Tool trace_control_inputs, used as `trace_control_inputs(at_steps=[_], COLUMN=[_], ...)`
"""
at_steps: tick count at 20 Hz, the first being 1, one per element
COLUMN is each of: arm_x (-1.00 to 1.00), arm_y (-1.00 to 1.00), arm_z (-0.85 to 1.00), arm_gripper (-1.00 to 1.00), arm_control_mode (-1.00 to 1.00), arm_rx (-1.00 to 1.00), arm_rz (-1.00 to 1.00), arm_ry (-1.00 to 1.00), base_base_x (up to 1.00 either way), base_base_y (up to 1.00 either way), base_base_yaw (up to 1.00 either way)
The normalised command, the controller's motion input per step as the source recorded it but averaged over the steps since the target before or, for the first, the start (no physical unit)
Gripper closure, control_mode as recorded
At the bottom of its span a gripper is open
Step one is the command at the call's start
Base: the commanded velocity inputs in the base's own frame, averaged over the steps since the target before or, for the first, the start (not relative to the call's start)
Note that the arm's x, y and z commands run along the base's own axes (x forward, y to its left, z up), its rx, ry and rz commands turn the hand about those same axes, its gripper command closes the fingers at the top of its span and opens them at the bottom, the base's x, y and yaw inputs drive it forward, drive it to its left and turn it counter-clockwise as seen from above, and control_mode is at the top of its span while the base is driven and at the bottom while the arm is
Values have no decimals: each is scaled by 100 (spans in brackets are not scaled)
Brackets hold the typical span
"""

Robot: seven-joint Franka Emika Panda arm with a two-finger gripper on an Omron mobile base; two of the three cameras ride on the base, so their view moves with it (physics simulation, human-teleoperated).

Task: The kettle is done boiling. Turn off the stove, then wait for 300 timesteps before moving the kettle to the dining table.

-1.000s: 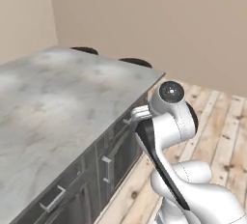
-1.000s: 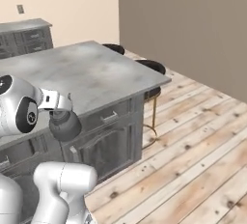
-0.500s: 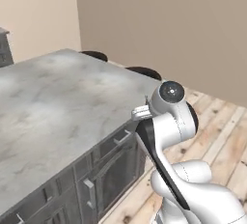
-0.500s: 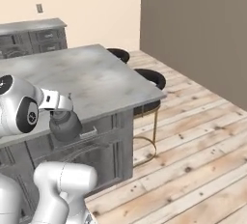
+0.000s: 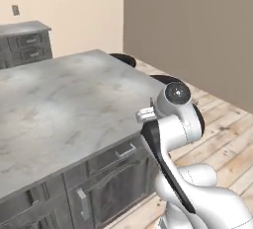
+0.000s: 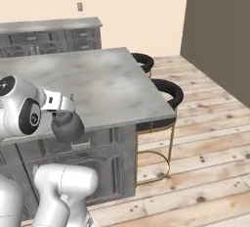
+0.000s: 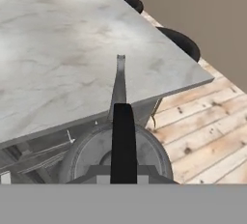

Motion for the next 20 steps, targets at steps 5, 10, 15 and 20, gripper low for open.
trace_control_inputs(at_steps=[5,10,15,20], arm_x=[0,0,0,0], arm_y=[0,0,0,0], arm_z=[0,0,0,0], arm_gripper=[100,100,100,100], arm_control_mode=[100,100,100,100], arm_rx=[0,0,0,0], arm_rz=[0,0,0,0], arm_ry=[0,0,0,0], base_base_x=[56,59,59,61], base_base_y=[-37,-46,-54,-54], base_base_yaw=[46,42,39,38])
